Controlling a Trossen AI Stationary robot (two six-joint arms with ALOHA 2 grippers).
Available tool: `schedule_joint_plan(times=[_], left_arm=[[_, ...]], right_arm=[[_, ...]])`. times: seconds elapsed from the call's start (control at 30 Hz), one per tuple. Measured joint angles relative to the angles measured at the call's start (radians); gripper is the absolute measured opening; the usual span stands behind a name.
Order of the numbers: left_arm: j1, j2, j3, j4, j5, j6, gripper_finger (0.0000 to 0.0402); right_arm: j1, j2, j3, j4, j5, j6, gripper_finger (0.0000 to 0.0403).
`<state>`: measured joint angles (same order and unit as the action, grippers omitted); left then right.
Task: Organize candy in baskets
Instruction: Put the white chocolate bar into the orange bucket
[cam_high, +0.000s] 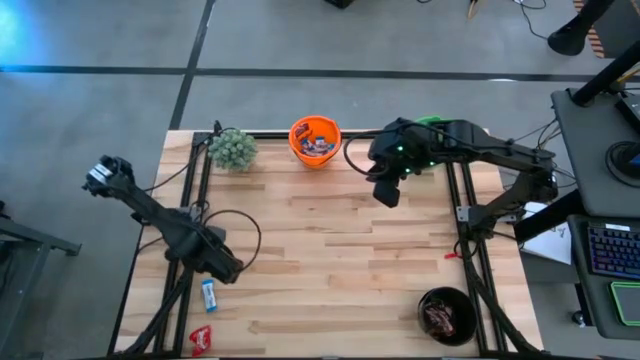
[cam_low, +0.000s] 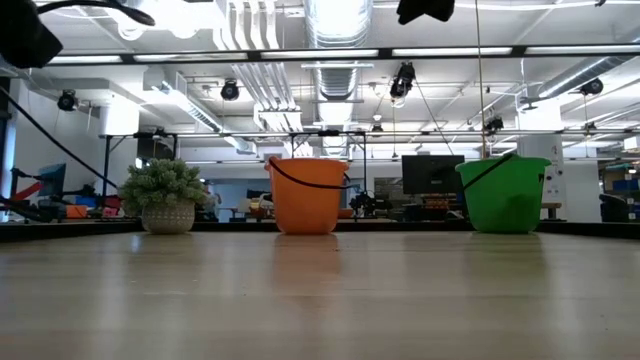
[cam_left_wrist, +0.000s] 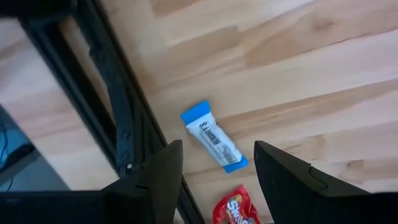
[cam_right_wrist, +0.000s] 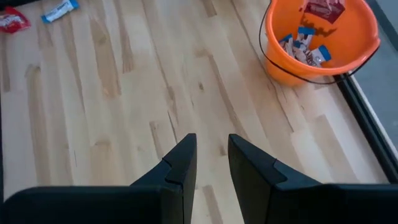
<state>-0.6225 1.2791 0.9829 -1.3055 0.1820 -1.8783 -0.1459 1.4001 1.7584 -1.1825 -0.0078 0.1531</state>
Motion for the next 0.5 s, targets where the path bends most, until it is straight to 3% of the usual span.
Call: schedule_joint_plan(times=[0.3,0.5], left_arm=[[-0.038,0.044,0.0,0.014,0.121,-0.114,0.0181],[-0.059,0.035,-0.003,0.064,0.127,-0.165,0.0181]], right_arm=[[0.0,-0.02,0.0,-0.077,0.0,-0.053,0.0082],[0.0,-0.032,0.0,-0.13,0.0,-0.061,0.0082]])
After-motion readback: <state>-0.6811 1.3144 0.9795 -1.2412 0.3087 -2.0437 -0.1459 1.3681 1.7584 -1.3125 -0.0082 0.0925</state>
